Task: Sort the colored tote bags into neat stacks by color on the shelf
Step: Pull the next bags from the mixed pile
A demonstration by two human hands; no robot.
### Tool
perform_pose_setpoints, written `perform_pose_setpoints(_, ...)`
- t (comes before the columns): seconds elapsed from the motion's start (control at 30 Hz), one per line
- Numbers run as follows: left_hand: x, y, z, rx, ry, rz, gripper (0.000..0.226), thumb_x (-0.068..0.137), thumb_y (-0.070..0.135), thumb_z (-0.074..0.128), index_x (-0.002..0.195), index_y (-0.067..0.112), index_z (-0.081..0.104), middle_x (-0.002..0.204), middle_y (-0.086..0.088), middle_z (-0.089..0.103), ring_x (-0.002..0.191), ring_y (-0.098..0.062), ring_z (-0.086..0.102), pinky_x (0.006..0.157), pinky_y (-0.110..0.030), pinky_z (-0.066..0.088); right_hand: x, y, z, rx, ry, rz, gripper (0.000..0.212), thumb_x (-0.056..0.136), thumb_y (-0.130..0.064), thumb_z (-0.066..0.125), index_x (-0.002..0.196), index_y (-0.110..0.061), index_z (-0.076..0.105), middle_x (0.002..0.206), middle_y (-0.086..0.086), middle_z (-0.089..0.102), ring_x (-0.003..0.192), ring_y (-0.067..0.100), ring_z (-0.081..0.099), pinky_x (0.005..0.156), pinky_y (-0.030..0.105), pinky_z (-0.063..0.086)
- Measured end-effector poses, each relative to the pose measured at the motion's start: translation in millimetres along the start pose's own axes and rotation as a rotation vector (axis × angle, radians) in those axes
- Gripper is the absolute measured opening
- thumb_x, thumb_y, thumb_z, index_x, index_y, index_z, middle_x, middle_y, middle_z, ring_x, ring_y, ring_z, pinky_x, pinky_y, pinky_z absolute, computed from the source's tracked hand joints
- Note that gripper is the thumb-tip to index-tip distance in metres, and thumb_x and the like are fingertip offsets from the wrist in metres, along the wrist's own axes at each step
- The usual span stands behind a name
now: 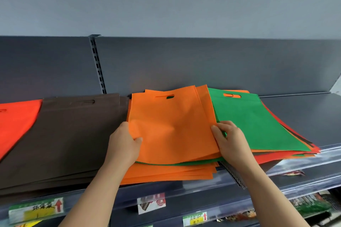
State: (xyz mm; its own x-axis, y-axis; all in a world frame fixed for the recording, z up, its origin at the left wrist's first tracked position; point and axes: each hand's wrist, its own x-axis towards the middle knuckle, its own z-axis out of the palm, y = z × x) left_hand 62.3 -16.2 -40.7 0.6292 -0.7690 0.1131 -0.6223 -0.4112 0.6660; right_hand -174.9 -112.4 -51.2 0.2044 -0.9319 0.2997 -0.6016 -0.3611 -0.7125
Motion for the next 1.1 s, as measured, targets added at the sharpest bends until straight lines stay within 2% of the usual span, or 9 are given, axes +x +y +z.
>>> perform_pose_setpoints(0.2, 1, -4, -5, -0.022, 0.038, -0.011, 0.021, 0.088, 0.011, 0.06, 0.107, 0.013, 0.05, 0.093, -0.001, 0.054, 0.069, -0.009, 0.045, 0.059, -0.025, 0.035, 9, 9, -5, -0.083, 0.133, -0.022, 0.035, 0.1, -0.02, 0.038, 0.116, -0.002, 0.063, 0.116, 0.008, 0.055, 0.109, 0.025, 0.05, 0.086, 0.027, 0.035)
perform_pose_setpoints(0.37, -1, 2, 4, 0.047, -0.016, -0.072, 0.019, 0.091, 0.006, 0.052, 0.104, 0.011, 0.039, 0.08, -0.003, 0.047, 0.062, -0.013, 0.046, 0.045, -0.024, 0.03, 20, 43, -19, -0.409, 0.091, 0.015, 0.039, 0.091, 0.0, 0.044, 0.128, 0.001, 0.055, 0.128, 0.018, 0.053, 0.116, 0.036, 0.045, 0.098, 0.038, 0.036)
perform_pose_setpoints(0.5, -3, 7, 13, 0.115, -0.04, -0.068, 0.018, 0.091, 0.005, 0.049, 0.105, 0.007, 0.038, 0.077, -0.004, 0.046, 0.061, -0.016, 0.049, 0.043, -0.026, 0.032, 28, 63, -37, -0.667, 0.019, 0.073, 0.044, 0.083, 0.003, 0.047, 0.126, -0.002, 0.057, 0.126, 0.016, 0.054, 0.113, 0.036, 0.047, 0.095, 0.04, 0.037)
perform_pose_setpoints(0.6, -5, 9, 17, 0.152, -0.042, -0.073, 0.018, 0.091, 0.003, 0.046, 0.107, 0.007, 0.038, 0.077, -0.004, 0.046, 0.063, -0.019, 0.049, 0.046, -0.028, 0.034, 30, 66, -44, -0.778, -0.006, 0.128, 0.033, 0.081, -0.002, 0.049, 0.112, -0.003, 0.061, 0.124, 0.014, 0.053, 0.114, 0.034, 0.044, 0.099, 0.039, 0.035)
perform_pose_setpoints(0.7, -6, 10, 20, 0.157, -0.033, -0.088, 0.021, 0.091, 0.003, 0.046, 0.11, 0.005, 0.039, 0.08, -0.006, 0.046, 0.067, -0.021, 0.05, 0.052, -0.03, 0.037, 26, 51, -34, -0.741, -0.008, 0.027, 0.03, 0.087, -0.013, 0.053, 0.114, -0.006, 0.063, 0.13, 0.015, 0.054, 0.116, 0.034, 0.047, 0.097, 0.038, 0.038)
perform_pose_setpoints(0.77, -6, 11, 21, 0.147, -0.024, -0.092, 0.022, 0.091, 0.002, 0.047, 0.11, 0.005, 0.038, 0.082, -0.007, 0.046, 0.067, -0.02, 0.049, 0.05, -0.029, 0.036, 19, 35, -20, -0.599, -0.068, -0.018, 0.028, 0.091, -0.02, 0.05, 0.114, -0.009, 0.062, 0.116, 0.013, 0.063, 0.105, 0.032, 0.056, 0.086, 0.037, 0.045)
perform_pose_setpoints(0.87, -7, 10, 19, 0.12, 0.001, -0.088, 0.02, 0.09, 0.002, 0.047, 0.106, 0.008, 0.036, 0.085, -0.009, 0.049, 0.066, -0.02, 0.049, 0.046, -0.028, 0.031, 13, 22, -1, -0.485, -0.17, -0.042, 0.021, 0.095, -0.025, 0.04, 0.092, -0.011, 0.056, 0.093, 0.009, 0.064, 0.087, 0.031, 0.056, 0.067, 0.036, 0.043)
perform_pose_setpoints(0.97, -7, 6, 14, 0.127, 0.032, -0.09, 0.017, 0.09, 0.0, 0.046, 0.099, 0.01, 0.035, 0.086, -0.011, 0.051, 0.067, -0.022, 0.05, 0.045, -0.028, 0.031, 16, 37, 6, -0.496, -0.202, -0.094, 0.023, 0.098, -0.022, 0.032, 0.08, -0.014, 0.046, 0.094, 0.007, 0.055, 0.096, 0.028, 0.052, 0.076, 0.035, 0.039)
perform_pose_setpoints(1.1, -8, -2, 9, 0.122, 0.044, -0.112, 0.017, 0.09, 0.001, 0.048, 0.097, 0.009, 0.035, 0.082, -0.008, 0.048, 0.063, -0.017, 0.047, 0.044, -0.026, 0.028, 29, 59, -8, -0.6, -0.209, -0.054, 0.033, 0.094, -0.021, 0.021, 0.087, -0.01, 0.052, 0.1, 0.01, 0.054, 0.102, 0.03, 0.05, 0.089, 0.038, 0.039)
